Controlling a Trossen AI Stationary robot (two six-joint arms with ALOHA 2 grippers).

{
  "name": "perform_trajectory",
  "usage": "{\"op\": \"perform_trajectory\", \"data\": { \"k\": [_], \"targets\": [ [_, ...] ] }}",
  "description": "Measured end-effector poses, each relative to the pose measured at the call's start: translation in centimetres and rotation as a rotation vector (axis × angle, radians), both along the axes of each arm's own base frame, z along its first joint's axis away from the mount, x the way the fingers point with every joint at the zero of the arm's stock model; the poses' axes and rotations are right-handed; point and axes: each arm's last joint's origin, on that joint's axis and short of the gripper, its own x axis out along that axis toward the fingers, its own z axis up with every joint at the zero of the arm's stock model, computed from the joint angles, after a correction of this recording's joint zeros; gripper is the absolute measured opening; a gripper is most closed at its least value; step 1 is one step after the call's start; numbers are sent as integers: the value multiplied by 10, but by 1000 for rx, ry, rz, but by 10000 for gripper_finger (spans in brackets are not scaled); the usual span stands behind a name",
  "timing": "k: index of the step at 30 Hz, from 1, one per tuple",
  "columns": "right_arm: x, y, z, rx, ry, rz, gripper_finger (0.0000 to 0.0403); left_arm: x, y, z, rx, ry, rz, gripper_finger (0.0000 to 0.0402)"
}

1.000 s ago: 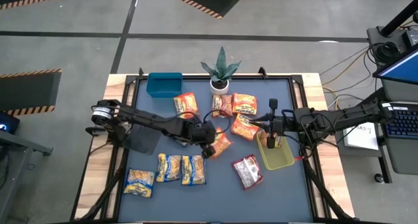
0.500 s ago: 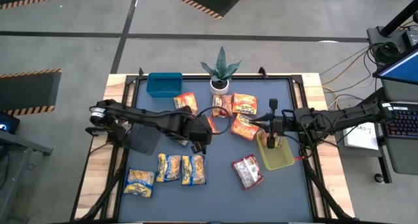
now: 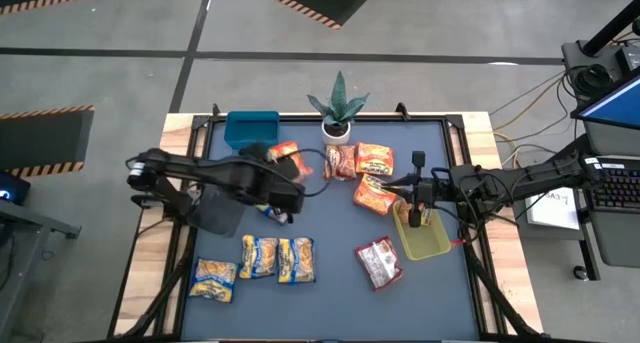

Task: Sort Maruchan noodles
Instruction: Put the orange noodle pack into the blue bin

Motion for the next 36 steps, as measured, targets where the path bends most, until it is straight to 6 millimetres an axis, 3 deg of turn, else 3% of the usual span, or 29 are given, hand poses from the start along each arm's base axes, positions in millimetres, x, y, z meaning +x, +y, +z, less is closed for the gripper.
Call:
{"op": "perform_trajectory", "data": {
  "k": [8, 20, 30, 36],
  "targets": [
    [0, -1, 0, 2, 2, -4, 12, -34, 23, 8, 234, -77, 108, 0],
    [0, -1, 0, -3, 2, -8, 12, -85, 64, -30, 378, -133, 354, 0],
    [0, -1, 0, -31, 4, -9, 12, -86, 119, -65, 454, -116, 483, 0],
    [0, -1, 0, -40, 5, -8, 12, -90, 153, -74, 417, -62, 533, 0]
  ]
}}
